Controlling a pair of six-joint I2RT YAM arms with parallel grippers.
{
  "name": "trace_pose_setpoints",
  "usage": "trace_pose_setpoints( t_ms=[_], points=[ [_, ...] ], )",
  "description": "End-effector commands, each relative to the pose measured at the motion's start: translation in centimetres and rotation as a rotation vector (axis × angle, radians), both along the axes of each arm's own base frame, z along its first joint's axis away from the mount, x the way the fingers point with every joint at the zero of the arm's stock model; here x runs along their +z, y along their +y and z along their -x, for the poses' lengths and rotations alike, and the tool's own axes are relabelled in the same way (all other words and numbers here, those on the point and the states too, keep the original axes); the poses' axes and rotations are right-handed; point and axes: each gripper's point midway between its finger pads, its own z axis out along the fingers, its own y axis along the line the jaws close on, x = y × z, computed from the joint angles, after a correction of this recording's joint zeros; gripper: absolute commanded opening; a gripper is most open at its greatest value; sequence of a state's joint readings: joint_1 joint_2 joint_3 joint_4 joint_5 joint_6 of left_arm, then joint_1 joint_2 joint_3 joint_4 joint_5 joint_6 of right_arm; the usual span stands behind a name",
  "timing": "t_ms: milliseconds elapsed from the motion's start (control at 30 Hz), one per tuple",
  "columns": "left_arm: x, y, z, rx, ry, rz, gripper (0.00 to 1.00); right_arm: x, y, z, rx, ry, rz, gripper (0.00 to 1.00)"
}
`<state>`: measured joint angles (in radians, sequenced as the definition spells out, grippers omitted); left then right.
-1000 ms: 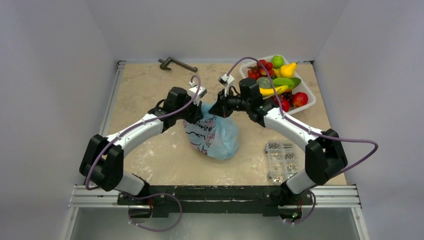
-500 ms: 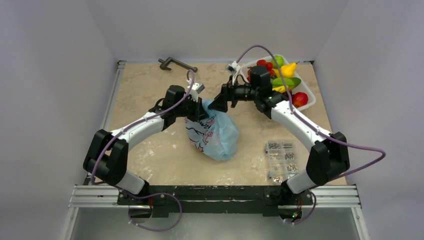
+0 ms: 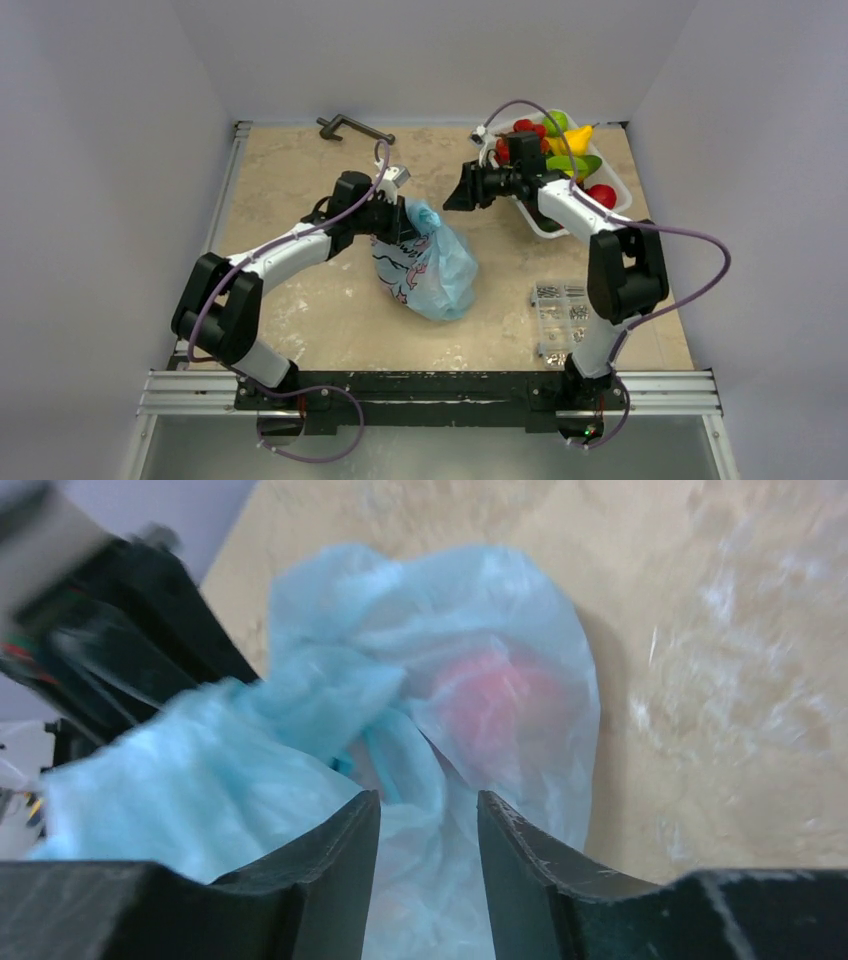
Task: Place the fake fruits into the plastic bag and tie a complex knot
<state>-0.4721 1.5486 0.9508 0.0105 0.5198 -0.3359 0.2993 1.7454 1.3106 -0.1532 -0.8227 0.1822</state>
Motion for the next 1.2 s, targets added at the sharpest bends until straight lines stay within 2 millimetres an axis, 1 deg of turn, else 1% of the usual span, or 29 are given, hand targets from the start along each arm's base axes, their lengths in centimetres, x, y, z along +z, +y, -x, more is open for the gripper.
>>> trace_pose_setpoints(
  t_ms=[0, 67, 133, 200, 333, 433, 500, 600, 700, 767, 800, 900, 1000, 1067, 1167],
  points=[
    [1.1, -0.3, -1.8, 0.051, -0.009, 0.044, 0.00, -2.6, 0.7, 2.6, 0.140, 0.098, 0.021, 0.46],
    [1.2, -0.3, -2.1, 0.059, -0.001, 0.060, 0.00, -3.2, 1.1, 3.9, 0.196, 0.147, 0.010, 0.53],
    [1.4, -0.5, -2.2, 0.048, 0.004, 0.081, 0.00, -3.2, 1.5, 4.8, 0.233, 0.172, -0.017, 0.59],
    [1.8, -1.0, -2.0, 0.021, 0.001, 0.110, 0.00, -3.0, 2.4, 5.6, 0.265, 0.174, -0.042, 0.63],
    [3.1, -2.1, -1.1, -0.071, 0.007, 0.176, 0.00, -2.8, 5.2, 7.7, 0.359, 0.192, -0.084, 0.67],
    [4.0, -2.5, -0.7, -0.102, 0.020, 0.218, 0.00, -2.3, 7.1, 8.6, 0.396, 0.178, -0.119, 0.70],
    [4.8, -3.0, 0.0, -0.152, 0.029, 0.263, 0.00, -2.0, 8.0, 8.9, 0.403, 0.172, -0.143, 0.70],
    [5.2, -3.5, 1.3, -0.224, 0.064, 0.314, 0.00, -0.9, 9.3, 8.5, 0.388, 0.132, -0.198, 0.73],
    [4.7, -3.8, 2.7, -0.277, 0.128, 0.350, 0.00, 0.2, 10.1, 7.9, 0.389, 0.111, -0.227, 0.74],
    [4.1, -3.6, 3.7, -0.302, 0.167, 0.358, 0.00, 0.9, 9.9, 8.2, 0.415, 0.089, -0.236, 0.75],
    [3.7, -3.5, 4.0, -0.303, 0.185, 0.354, 0.00, 0.9, 9.7, 8.5, 0.426, 0.081, -0.224, 0.75],
    [2.7, -3.2, 4.8, -0.319, 0.220, 0.342, 0.00, 1.4, 8.4, 9.3, 0.442, 0.031, -0.172, 0.77],
    [2.1, -3.1, 5.1, -0.323, 0.238, 0.338, 0.00, 1.2, 7.2, 10.1, 0.442, 0.028, -0.132, 0.81],
    [1.9, -3.1, 5.0, -0.321, 0.246, 0.338, 0.00, 0.6, 5.9, 10.7, 0.431, 0.069, -0.105, 0.82],
    [2.0, -3.1, 4.7, -0.322, 0.242, 0.348, 0.00, 0.6, 3.0, 10.5, 0.378, 0.086, -0.083, 0.82]
  ],
)
